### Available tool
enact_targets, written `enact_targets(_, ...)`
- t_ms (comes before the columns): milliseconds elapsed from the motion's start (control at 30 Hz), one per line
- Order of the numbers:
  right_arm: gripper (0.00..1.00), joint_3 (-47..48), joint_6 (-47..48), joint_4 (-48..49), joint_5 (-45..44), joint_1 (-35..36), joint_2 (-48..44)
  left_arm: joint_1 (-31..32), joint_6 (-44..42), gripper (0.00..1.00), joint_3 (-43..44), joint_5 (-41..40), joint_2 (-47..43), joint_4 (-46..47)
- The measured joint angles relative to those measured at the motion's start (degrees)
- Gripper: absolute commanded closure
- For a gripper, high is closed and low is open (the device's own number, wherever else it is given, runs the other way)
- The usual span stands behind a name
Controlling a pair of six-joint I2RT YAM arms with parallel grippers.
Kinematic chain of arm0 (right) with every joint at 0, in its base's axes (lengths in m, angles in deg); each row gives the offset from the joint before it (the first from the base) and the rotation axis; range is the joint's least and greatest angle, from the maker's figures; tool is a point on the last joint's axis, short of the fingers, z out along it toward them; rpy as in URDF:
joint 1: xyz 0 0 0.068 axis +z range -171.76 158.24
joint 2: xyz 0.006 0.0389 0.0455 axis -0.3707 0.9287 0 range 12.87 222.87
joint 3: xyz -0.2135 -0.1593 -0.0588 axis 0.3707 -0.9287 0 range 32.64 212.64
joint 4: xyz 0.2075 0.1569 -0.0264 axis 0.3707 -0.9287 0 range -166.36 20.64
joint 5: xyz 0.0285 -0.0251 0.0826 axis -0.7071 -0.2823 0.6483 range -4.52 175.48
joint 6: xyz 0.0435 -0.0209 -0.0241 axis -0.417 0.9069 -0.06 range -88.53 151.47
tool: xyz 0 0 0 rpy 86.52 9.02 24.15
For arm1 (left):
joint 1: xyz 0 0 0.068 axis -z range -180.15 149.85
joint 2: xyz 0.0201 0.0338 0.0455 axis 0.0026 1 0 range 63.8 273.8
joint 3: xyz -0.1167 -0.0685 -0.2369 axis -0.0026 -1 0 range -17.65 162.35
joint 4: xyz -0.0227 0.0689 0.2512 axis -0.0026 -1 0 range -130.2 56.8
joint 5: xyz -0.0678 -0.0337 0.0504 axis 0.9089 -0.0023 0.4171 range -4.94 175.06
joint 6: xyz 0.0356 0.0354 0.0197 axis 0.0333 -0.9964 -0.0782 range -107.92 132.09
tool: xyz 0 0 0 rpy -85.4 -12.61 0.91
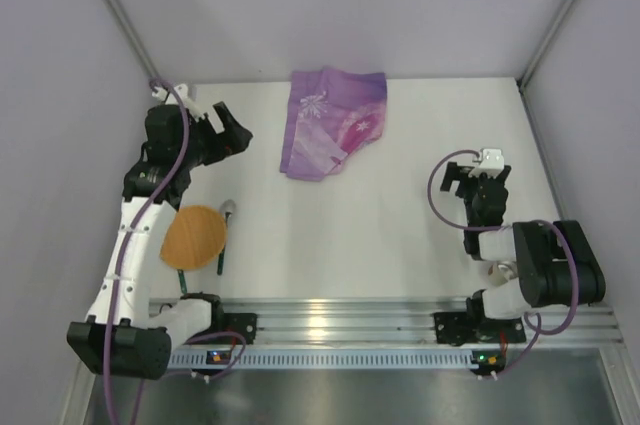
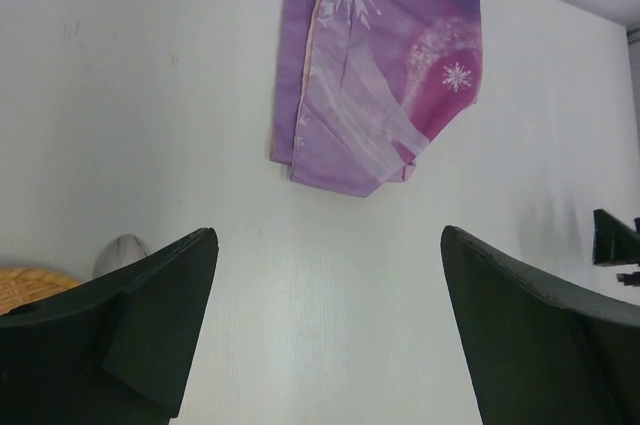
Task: Set the dinner table for one person
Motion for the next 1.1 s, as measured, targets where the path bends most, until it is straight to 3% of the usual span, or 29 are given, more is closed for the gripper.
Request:
enact_targets(100, 0.01, 0.9, 0.2, -3.1, 1.0, 0.1, -0.8, 0.0, 2.6, 0.02, 6.2, -0.7, 0.7, -2.8)
enact_targets(167, 0.0, 7.1, 1.5, -16.7, 1.7, 0.8, -3.2, -0.1, 4.7, 0.01, 8.0, 1.3, 0.9, -1.9)
enact_targets(333, 0.0, 41.4, 3.6, -51.1, 3.9, 6.1, -3.7, 0.0, 9.9, 0.02, 8.0, 5.2, 0.5, -1.3)
enact_targets(467, 0.0, 60.3, -3.0, -61.0, 6.7, 14.5, -7.0, 0.0, 13.4, 0.02, 4.8, 6.8, -0.3, 0.4)
enact_targets(567, 0.0, 61.9, -14.3, -62.5, 13.6, 14.2, -10.4, -0.1, 19.5, 0.01, -1.3, 11.4, -1.2, 4.6)
enact_targets(667, 0.0, 79.6, -20.3, -76.0, 13.6, 14.7, 1.4, 0.0, 24.5, 0.02, -7.9, 16.8, -0.9, 10.0)
enact_targets(833, 0.04, 100.4, -19.7, -92.1, 4.5, 33.3, 29.6, 0.0, 23.0, 0.02, -6.6, 14.5, -0.6, 5.0)
enact_targets(900, 0.15, 104.4, -20.0, -98.4, 2.8, 38.6, 38.4, 0.0, 21.5, 0.02, -3.9, 12.2, -0.8, 3.0)
enact_targets(1000, 0.18, 105.2, -21.3, -107.0, 2.0, 44.2, 47.5, 0.0, 20.1, 0.02, -1.7, 9.4, -2.3, 0.9)
enact_targets(1100, 0.18, 105.3, -22.8, -112.3, 0.7, 46.0, 51.1, 0.0, 19.1, 0.02, -1.6, 7.3, -4.7, -1.6)
